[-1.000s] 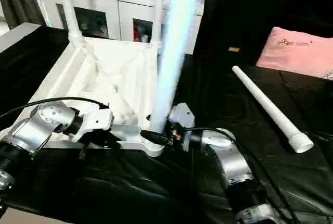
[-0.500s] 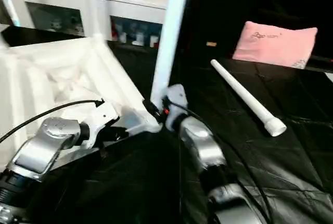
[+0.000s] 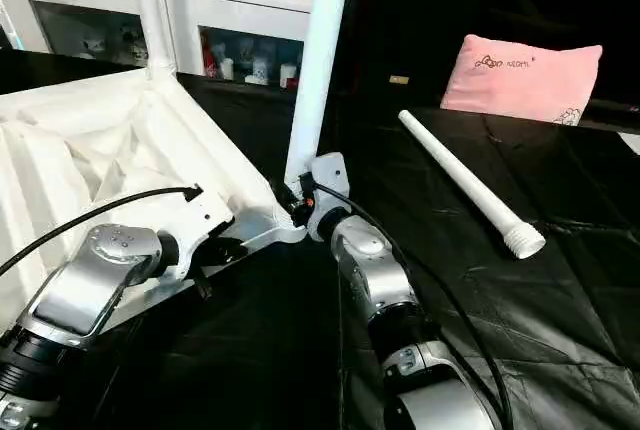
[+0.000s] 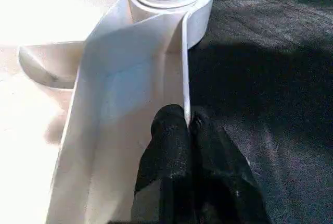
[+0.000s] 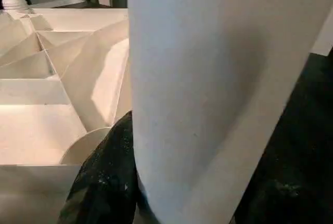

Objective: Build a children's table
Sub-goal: Rotate leg to tighten

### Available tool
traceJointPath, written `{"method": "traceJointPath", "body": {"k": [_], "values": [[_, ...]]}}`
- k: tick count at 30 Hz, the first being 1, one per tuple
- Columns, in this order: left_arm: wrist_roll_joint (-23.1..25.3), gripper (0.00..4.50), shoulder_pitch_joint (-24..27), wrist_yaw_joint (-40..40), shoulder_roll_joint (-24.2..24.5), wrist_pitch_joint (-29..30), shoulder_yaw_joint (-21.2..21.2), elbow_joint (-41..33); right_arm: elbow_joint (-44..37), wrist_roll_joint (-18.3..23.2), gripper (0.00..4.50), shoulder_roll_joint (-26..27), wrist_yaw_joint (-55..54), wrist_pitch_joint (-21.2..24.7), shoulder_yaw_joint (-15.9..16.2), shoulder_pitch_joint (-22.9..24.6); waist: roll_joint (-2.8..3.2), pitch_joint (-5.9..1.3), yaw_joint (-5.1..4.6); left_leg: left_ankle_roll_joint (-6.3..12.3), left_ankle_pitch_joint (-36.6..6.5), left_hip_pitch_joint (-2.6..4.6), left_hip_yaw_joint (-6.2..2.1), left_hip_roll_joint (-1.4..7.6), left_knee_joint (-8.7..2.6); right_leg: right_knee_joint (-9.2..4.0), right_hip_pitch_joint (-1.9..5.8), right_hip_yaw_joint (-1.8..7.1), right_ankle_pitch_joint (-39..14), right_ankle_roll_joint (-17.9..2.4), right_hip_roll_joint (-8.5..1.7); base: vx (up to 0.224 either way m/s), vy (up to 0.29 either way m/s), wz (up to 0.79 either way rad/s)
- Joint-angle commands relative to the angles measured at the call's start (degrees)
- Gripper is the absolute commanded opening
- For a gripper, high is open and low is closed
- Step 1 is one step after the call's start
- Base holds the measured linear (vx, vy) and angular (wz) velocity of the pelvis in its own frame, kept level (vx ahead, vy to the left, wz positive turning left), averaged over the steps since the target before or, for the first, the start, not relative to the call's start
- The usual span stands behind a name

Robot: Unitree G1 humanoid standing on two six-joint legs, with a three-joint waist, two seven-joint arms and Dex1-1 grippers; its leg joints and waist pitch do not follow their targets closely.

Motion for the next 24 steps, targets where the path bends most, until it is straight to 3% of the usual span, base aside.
{"method": "traceJointPath", "body": {"k": [1, 3, 5, 7, 8, 9, 14, 17, 19, 20, 24], "values": [[-1.9, 0.0, -0.6, -1.7, -0.5, 0.2, -2.1, -4.2, 8.3, -2.6, 1.93, -1.1, -3.0, 3.9, -1.0, 3.4, 1.96, -1.6, 0.43, -1.93, -23.4, -0.09, -0.36, 1.17, -4.2, -5.5, 0.85, 2.69, -19.0, -7.4, -3.86, 0.0, 0.0, 0.0], [-1.9, 0.0, -0.6, -1.6, -0.5, 0.0, -2.3, -3.8, 8.1, -2.3, 2.49, -1.0, -2.8, 3.9, -1.3, 3.5, 1.84, -1.62, 0.4, -1.85, -23.5, -0.15, -0.32, 1.13, -4.18, -5.58, 0.84, 2.71, -19.0, -7.3, -3.84, 0.0, 0.0, 0.0], [-1.5, 0.0, -0.6, -1.5, -0.5, -0.3, -2.5, -3.3, 7.7, -2.1, 2.63, -1.0, -2.4, 3.5, -1.4, 3.7, 1.89, -1.66, 0.42, -1.86, -23.0, -0.15, -0.31, 1.14, -4.14, -5.48, 0.82, 2.74, -18.4, -7.5, -3.83, 0.0, 0.0, 0.0], [-1.3, 0.0, -0.7, -1.3, -0.5, -0.7, -2.7, -2.8, 7.2, -1.9, 2.68, -1.1, -2.1, 2.9, -1.4, 4.0, 1.91, -2.07, 0.82, -1.74, -20.5, 0.12, -0.05, 1.27, -3.89, -5.04, 0.91, 2.9, -12.9, -8.6, -3.76, 0.0, 0.0, 0.0], [-1.2, 0.0, -0.7, -1.2, -0.4, -0.9, -2.7, -2.6, 6.8, -1.8, 3.01, -1.1, -2.0, 2.7, -1.3, 4.2, 1.88, -1.95, 0.86, -1.38, -18.8, -0.23, 0.05, 1.17, -4.0, -4.77, 1.24, 2.81, -10.0, -9.2, -3.58, 0.0, 0.0, 0.0], [-1.2, 0.0, -0.8, -1.1, -0.4, -1.0, -2.7, -2.4, 6.4, -1.7, 3.01, -1.1, -1.8, 2.4, -1.3, 4.5, 2.11, -1.97, 1.09, -1.39, -18.1, -0.12, 0.1, 1.21, -3.93, -4.71, 1.26, 2.8, -9.0, -9.4, -3.62, 0.0, 0.0, 0.0], [-0.9, 0.0, -1.3, -0.4, -0.2, -2.2, -2.9, -0.7, 1.5, -0.5, 3.35, -1.6, 0.2, 1.2, -1.7, 7.8, 2.14, -2.27, 1.76, -1.16, -12.7, -0.34, 0.31, 1.2, -3.61, -3.96, 1.95, 2.68, -1.3, -10.3, -3.56, 0.0, 0.0, 0.0], [-0.8, 0.0, -1.6, -0.3, 0.2, -3.2, -3.0, 0.4, -2.0, 0.0, 3.68, -1.9, 2.3, 0.5, -1.8, 10.2, 1.93, -2.1, 2.05, -0.73, -13.4, -0.3, 0.44, 1.12, -3.62, -4.2, 2.07, 2.67, -3.0, -10.0, -3.67, 0.0, 0.0, 0.0], [-0.7, 0.0, -1.7, -0.3, 0.3, -3.9, -3.1, 1.0, -4.1, 0.6, 3.85, -2.2, 3.6, 0.3, -1.7, 11.6, 2.06, -2.09, 2.49, -0.53, -13.5, -0.26, 0.45, 1.24, -3.62, -4.4, 2.07, 2.8, -5.2, -9.5, -3.94, 0.0, 0.0, 0.0], [-0.6, 0.0, -1.8, -0.4, 0.5, -4.5, -3.2, 1.4, -5.5, 0.9, 4.04, -2.4, 4.5, 0.2, -1.4, 12.5, 2.48, -2.01, 2.65, -0.5, -13.7, -0.2, 0.46, 1.26, -3.63, -4.61, 1.98, 2.78, -5.5, -9.3, -3.82, 0.0, 0.0, 0.0], [-0.6, 0.0, -2.0, -1.8, 1.5, -8.1, -4.0, 3.5, -10.2, 1.9, 4.29, -4.0, 7.5, -0.5, -1.0, 16.3, 2.39, -1.9, 2.75, -0.24, -13.3, -0.46, 0.38, 1.22, -3.75, -4.43, 2.2, 2.66, -5.1, -9.4, -3.75, 0.0, 0.0, 0.0]]}}
